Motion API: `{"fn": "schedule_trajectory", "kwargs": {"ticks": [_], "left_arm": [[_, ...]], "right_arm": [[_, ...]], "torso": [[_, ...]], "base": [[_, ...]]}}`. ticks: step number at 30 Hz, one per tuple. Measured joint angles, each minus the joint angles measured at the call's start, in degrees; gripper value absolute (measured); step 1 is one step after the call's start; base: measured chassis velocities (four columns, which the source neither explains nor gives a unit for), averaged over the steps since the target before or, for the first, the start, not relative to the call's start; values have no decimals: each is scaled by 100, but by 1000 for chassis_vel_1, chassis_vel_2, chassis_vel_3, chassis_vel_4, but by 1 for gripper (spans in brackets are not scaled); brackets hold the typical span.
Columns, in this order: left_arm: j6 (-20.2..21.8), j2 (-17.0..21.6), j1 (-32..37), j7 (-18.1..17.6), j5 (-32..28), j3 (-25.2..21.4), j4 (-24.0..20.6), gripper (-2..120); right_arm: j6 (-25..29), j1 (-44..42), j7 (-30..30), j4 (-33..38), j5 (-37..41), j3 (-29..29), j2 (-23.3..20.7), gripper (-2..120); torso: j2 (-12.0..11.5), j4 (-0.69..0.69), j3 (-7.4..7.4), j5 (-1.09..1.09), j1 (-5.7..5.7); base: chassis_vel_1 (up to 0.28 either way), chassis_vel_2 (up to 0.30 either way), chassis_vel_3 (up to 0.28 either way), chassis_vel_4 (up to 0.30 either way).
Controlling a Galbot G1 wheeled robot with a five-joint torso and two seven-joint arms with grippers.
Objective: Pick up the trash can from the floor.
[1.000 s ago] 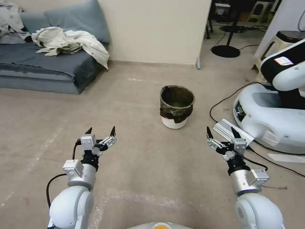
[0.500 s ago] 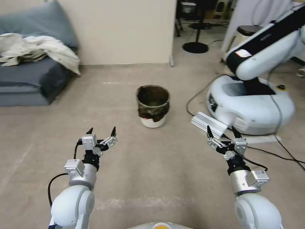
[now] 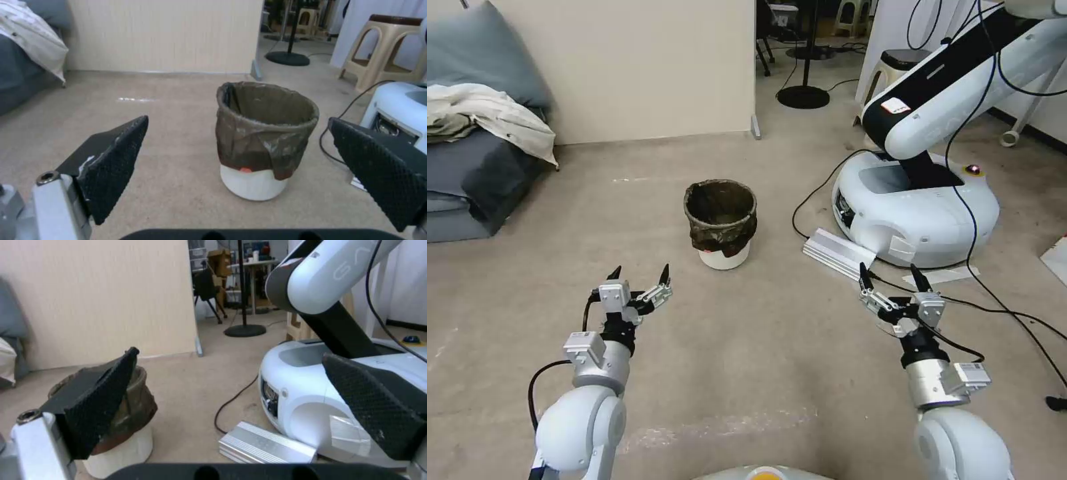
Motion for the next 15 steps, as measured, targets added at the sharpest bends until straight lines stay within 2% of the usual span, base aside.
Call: {"fn": "schedule_trajectory", "kwargs": {"ticks": [4, 8, 15], "left_arm": [[-12, 2, -23, 0, 5, -5, 34, 100], [-20, -4, -44, -3, 5, -4, 63, 100], [-46, -14, -91, -11, 5, -4, 121, 100]], "right_arm": [[8, -12, -3, -2, 7, -4, 8, 100], [23, -30, -11, -4, 8, -6, 18, 100], [43, -59, -29, -5, 10, -5, 17, 100]], "torso": [[0, 0, 0, 0, 0], [0, 0, 0, 0, 0], [0, 0, 1, -1, 0]], "base": [[-37, 52, 33, -25], [-103, 112, 83, -114], [-164, 168, 163, -154]]}}
